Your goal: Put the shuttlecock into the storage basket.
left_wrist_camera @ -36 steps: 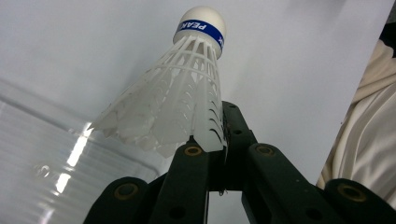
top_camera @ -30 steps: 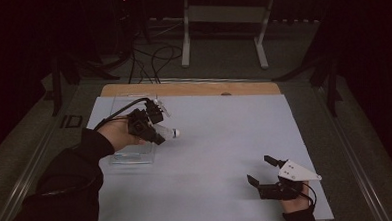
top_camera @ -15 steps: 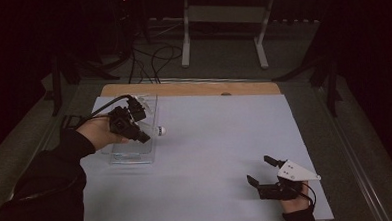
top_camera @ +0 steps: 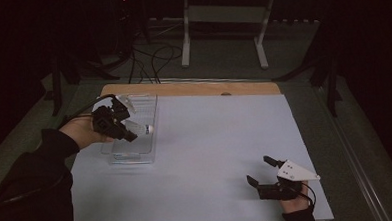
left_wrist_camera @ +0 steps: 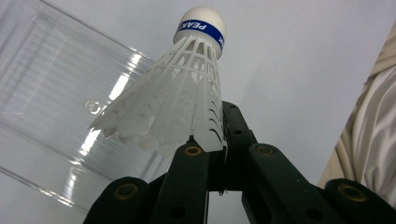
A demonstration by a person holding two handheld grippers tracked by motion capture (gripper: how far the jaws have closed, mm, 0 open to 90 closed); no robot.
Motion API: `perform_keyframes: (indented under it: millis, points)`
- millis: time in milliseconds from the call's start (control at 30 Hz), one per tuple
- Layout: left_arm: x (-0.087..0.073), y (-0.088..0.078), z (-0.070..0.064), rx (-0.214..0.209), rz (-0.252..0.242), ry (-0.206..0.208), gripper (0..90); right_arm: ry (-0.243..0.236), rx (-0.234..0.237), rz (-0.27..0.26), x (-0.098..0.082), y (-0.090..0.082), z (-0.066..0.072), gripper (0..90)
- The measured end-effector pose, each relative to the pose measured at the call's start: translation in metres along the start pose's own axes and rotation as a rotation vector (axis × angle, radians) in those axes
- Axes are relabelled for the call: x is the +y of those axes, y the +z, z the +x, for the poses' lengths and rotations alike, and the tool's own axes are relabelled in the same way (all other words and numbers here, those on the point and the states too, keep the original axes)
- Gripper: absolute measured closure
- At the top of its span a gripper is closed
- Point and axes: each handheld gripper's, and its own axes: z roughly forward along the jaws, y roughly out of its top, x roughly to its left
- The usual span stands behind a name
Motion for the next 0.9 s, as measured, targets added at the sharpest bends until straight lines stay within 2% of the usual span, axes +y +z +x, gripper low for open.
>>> perform_keyframes:
  millis: [33, 267, 333, 433, 733, 767, 833, 900]
  points:
    - [-0.003, 0.0, 0.002, -0.002, -0.006, 0.01, 90.0, -0.001, 0.0, 0.001, 0.0, 0.0, 0.0, 10.2]
    - [-0.012, 0.002, 0.008, -0.009, -0.014, 0.003, 90.0, 0.0, 0.004, 0.003, 0.0, 0.001, 0.0, 10.3]
    - [-0.014, 0.004, 0.01, -0.013, -0.011, 0.025, 90.0, -0.002, 0.005, 0.002, 0.0, 0.001, 0.0, 10.3]
    - [-0.016, 0.008, 0.013, -0.018, -0.007, 0.044, 90.0, -0.001, 0.006, 0.003, 0.0, 0.001, 0.0, 10.3]
    - [-0.02, 0.022, 0.022, -0.012, 0.009, 0.049, 90.0, 0.001, 0.007, 0.002, 0.0, 0.0, 0.0, 10.3]
    - [-0.021, 0.025, 0.023, -0.006, 0.012, 0.059, 90.0, -0.001, 0.006, 0.002, 0.0, 0.0, 0.0, 10.2]
    - [-0.023, 0.029, 0.027, -0.002, 0.019, 0.048, 90.0, 0.001, 0.007, 0.002, 0.0, 0.0, 0.0, 10.2]
    - [-0.026, 0.033, 0.029, 0.004, 0.015, 0.062, 90.0, 0.001, 0.007, 0.004, 0.0, 0.001, 0.0, 10.3]
